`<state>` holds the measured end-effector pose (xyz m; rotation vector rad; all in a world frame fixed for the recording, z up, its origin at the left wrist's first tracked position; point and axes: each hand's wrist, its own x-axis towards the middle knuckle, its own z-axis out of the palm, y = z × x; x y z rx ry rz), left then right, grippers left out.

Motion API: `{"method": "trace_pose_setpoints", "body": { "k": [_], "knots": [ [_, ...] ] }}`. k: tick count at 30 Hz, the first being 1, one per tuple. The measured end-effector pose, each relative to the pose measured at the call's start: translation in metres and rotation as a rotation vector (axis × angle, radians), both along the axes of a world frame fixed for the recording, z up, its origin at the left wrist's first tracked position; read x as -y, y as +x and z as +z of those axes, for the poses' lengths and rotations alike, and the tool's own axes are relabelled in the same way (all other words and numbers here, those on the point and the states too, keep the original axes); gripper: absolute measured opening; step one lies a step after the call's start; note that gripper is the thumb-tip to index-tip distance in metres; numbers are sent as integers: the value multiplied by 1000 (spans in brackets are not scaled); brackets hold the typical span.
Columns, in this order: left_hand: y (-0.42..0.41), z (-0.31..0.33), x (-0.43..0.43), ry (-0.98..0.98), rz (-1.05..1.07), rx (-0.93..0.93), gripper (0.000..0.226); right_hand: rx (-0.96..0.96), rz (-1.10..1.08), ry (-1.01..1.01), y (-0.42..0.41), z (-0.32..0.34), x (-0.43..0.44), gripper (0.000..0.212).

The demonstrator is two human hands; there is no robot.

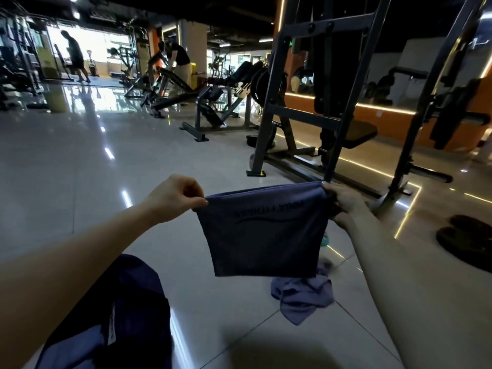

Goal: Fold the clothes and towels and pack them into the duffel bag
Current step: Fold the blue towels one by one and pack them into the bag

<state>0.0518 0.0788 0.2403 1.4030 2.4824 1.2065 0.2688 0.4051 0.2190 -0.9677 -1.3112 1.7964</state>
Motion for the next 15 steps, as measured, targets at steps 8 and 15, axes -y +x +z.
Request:
{"method": "trace_pose_setpoints", "body": {
  "k": [8, 15],
  "knots": [
    [-18, -13, 4, 12, 11, -83, 9, 1, 20, -12, -15, -23, 5, 28],
    [-28, -29, 5, -8, 131, -136, 8, -50, 203, -153, -20, -23, 12, 22]
  ]
}}
